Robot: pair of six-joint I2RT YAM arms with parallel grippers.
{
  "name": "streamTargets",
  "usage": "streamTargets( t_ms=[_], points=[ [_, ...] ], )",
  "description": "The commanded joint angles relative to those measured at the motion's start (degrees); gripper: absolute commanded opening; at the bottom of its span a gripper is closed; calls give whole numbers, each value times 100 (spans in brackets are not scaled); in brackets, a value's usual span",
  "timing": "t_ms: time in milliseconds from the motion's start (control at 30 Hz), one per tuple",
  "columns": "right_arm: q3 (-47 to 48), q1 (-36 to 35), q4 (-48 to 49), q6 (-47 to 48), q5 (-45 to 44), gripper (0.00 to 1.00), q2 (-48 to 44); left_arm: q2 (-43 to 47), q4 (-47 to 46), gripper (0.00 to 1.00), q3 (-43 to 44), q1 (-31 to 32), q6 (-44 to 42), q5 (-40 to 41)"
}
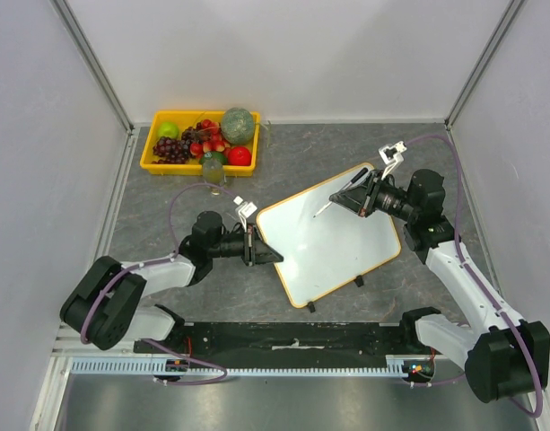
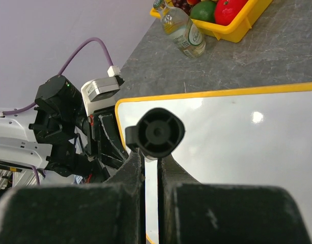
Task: Write a sentence on the whiteboard
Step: Hold the whiteboard at the center of the board.
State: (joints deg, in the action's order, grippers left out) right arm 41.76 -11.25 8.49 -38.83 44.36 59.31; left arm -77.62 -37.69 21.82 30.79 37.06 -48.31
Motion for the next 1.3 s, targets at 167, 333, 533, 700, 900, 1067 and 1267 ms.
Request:
streamTargets(
  t_ms=[167,333,533,700,900,1067,1267],
  points=[
    [333,17,56,77,152,0,-25,721,1245,2,-609,393,-427,-276],
    [280,17,135,95,143,0,37,1293,1781,2,-802,411,-366,286],
    [201,17,232,60,152,0,63,2048,2643,17,-697,411,-445,1121],
    [192,17,232,51,161,0,28,2488,3329,42,-469,402,-507,1798],
    [184,17,197,60,161,0,-16,3059,3690,71,-416,411,-331,2212],
    [175,17,197,68,161,0,-16,3499,3734,90,-416,402,-85,2335],
    [131,17,232,60,152,0,-16,3895,3392,81,-583,402,284,2528]
  ],
)
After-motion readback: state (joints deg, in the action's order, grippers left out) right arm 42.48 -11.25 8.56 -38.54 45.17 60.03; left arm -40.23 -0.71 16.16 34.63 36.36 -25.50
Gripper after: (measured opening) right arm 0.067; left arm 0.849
